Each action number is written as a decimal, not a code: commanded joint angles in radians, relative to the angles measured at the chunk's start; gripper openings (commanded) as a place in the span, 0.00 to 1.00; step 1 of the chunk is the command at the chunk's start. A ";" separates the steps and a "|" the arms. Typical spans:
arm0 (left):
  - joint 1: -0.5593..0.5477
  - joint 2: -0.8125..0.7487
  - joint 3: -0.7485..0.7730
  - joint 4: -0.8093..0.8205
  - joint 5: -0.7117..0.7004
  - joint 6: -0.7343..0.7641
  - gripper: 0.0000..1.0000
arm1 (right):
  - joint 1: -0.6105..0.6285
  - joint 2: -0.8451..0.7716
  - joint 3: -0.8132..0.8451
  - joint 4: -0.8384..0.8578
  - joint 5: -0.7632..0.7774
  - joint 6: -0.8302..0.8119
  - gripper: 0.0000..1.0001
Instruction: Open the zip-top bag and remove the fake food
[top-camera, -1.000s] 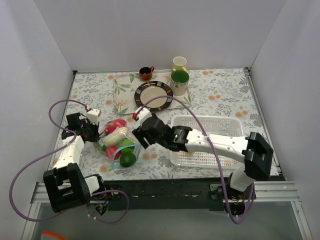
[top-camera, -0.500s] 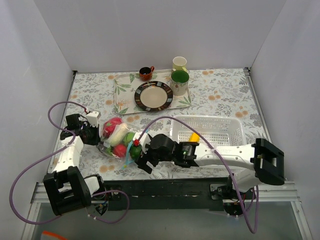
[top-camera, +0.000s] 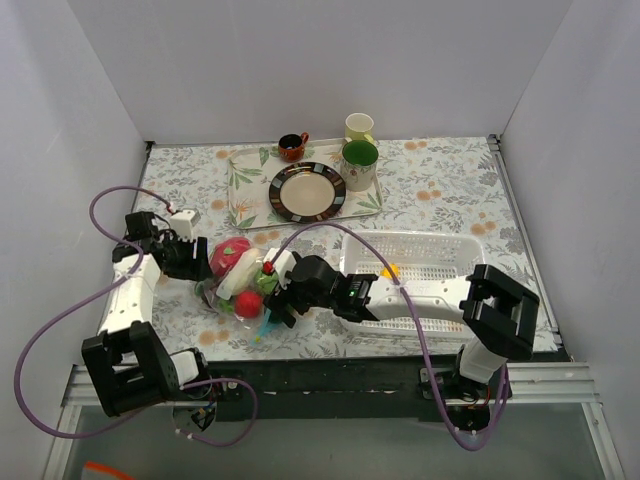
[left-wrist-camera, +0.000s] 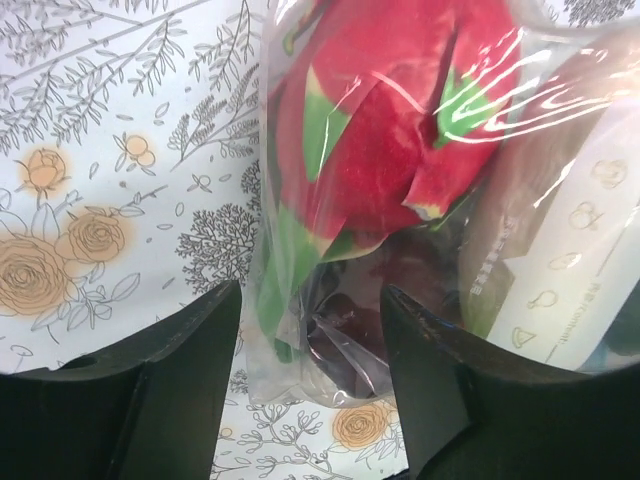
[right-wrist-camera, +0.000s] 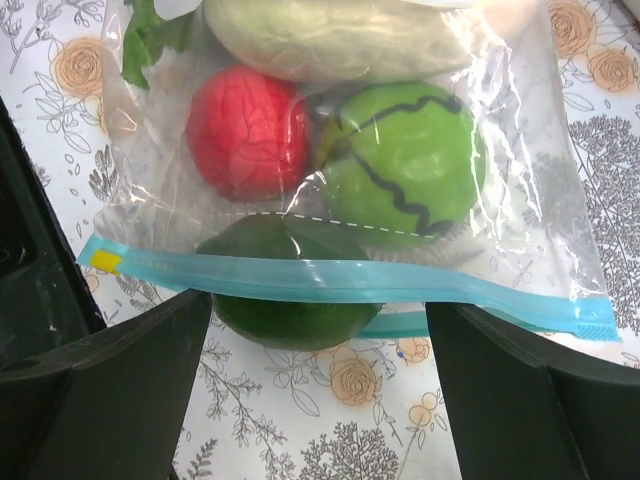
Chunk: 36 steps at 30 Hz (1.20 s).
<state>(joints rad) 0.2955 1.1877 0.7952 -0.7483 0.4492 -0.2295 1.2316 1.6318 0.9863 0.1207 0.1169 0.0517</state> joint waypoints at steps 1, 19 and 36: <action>0.005 0.026 0.082 -0.048 0.055 0.007 0.59 | -0.003 0.034 0.015 0.100 0.000 0.002 0.96; 0.002 0.193 0.016 0.092 0.106 -0.024 0.38 | -0.003 0.152 0.041 0.116 -0.080 0.094 0.91; 0.004 0.075 0.161 -0.077 0.203 -0.030 0.00 | -0.006 0.051 -0.057 0.091 -0.045 0.143 0.34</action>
<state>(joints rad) 0.2981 1.3083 0.9276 -0.7971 0.6189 -0.2615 1.2251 1.7527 0.9649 0.2310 0.0490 0.1806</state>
